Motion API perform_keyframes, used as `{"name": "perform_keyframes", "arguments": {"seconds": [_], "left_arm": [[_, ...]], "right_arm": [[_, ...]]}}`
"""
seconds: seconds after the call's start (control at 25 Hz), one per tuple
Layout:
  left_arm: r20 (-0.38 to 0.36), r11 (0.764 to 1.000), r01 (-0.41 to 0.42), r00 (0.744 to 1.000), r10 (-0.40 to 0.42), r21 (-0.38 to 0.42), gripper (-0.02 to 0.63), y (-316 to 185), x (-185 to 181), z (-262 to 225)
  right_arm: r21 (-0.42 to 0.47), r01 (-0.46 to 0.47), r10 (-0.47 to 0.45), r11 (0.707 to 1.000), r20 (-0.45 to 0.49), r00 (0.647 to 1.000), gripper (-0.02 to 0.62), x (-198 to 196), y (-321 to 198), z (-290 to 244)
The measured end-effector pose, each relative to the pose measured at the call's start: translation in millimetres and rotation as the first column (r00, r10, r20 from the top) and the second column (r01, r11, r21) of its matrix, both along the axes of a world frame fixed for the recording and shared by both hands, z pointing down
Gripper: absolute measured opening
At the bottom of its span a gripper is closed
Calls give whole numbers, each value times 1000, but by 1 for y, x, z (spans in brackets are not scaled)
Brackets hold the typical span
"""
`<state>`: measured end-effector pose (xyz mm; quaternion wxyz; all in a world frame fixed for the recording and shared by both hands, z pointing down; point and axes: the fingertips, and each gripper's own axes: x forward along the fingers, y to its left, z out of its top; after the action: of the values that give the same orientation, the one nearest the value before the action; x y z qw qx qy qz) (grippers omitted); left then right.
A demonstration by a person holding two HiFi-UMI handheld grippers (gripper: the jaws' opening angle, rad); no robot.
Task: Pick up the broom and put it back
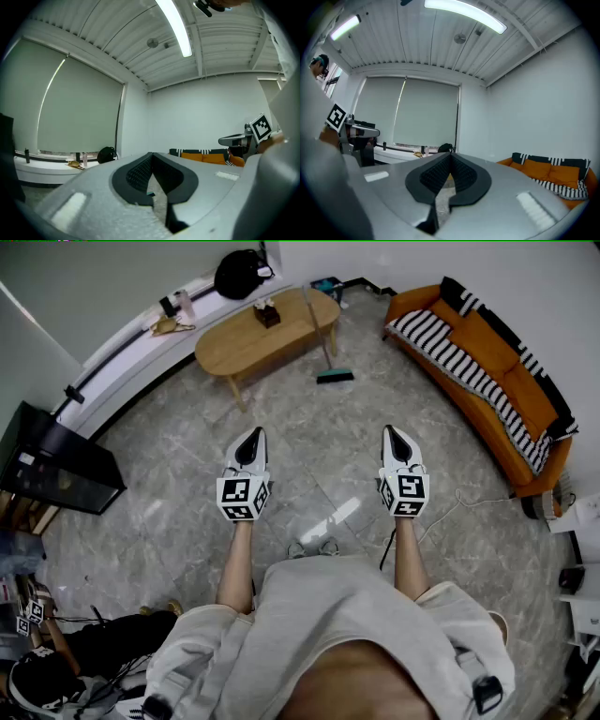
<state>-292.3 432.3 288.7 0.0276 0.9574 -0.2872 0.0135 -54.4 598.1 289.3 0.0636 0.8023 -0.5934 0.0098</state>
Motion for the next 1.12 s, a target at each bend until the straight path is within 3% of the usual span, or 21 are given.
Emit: {"name": "perform_keyframes", "arguments": {"seconds": [0.4, 1.12], "left_arm": [[-6, 1000, -11, 1000, 11, 16, 1, 7, 11, -2], [0, 1000, 13, 1000, -13, -11, 0, 20, 38, 7]], "right_arm": [[24, 21, -22, 999, 37, 999, 2, 5, 0, 7], [30, 79, -79, 996, 3, 997, 2, 21, -14, 12]]}}
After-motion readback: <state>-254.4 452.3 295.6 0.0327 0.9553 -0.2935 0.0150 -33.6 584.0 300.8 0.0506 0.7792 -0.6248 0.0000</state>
